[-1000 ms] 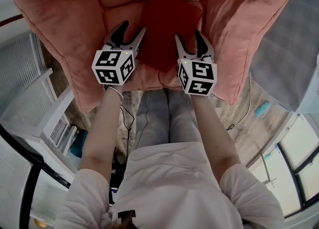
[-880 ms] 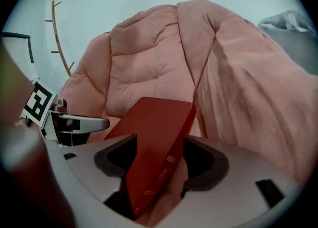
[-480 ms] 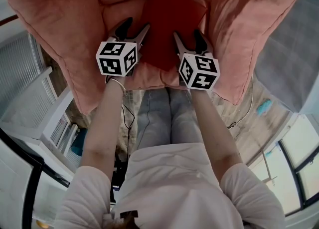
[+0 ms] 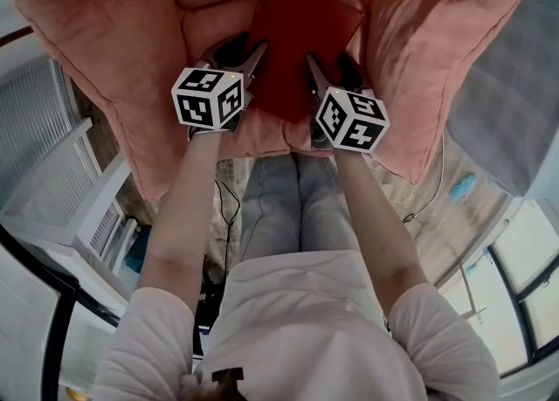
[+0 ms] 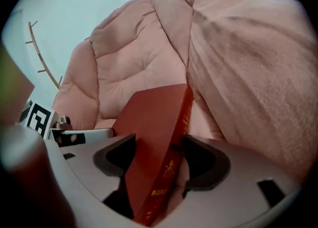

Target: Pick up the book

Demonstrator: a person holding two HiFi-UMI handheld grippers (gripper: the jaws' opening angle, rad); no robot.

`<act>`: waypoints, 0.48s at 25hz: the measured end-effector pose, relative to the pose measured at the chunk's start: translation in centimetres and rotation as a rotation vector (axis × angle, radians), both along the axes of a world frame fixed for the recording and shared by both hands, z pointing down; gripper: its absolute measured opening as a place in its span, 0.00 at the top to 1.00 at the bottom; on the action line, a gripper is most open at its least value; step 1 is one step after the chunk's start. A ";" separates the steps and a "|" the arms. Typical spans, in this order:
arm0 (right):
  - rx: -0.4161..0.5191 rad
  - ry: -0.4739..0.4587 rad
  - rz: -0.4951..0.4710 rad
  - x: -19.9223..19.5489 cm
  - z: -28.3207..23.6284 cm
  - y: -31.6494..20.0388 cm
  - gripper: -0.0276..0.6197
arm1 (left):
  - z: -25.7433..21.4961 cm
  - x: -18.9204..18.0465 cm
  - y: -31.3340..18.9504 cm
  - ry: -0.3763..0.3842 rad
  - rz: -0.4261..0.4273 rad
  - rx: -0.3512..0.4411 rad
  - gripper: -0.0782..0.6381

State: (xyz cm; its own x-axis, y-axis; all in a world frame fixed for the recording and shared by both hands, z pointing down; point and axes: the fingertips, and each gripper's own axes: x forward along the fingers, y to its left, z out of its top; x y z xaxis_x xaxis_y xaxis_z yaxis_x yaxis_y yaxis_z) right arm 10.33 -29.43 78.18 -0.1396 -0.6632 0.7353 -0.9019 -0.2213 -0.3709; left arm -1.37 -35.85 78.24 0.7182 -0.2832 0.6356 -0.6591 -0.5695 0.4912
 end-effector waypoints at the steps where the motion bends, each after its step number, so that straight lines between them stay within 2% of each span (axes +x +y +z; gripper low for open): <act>1: -0.004 0.001 0.002 -0.1 0.0 0.0 0.48 | 0.0 0.0 0.0 0.002 -0.008 0.004 0.67; 12: -0.016 -0.015 0.012 0.1 -1.4 -0.1 0.48 | -1.4 -0.2 0.2 0.001 -0.086 -0.006 0.67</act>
State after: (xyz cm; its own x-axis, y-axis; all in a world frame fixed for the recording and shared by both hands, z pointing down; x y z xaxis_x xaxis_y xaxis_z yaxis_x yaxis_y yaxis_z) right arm 10.45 -29.56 76.80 -0.1428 -0.6531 0.7437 -0.8936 -0.2380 -0.3806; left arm -1.58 -35.61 76.81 0.6919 -0.3398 0.6370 -0.7051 -0.5076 0.4952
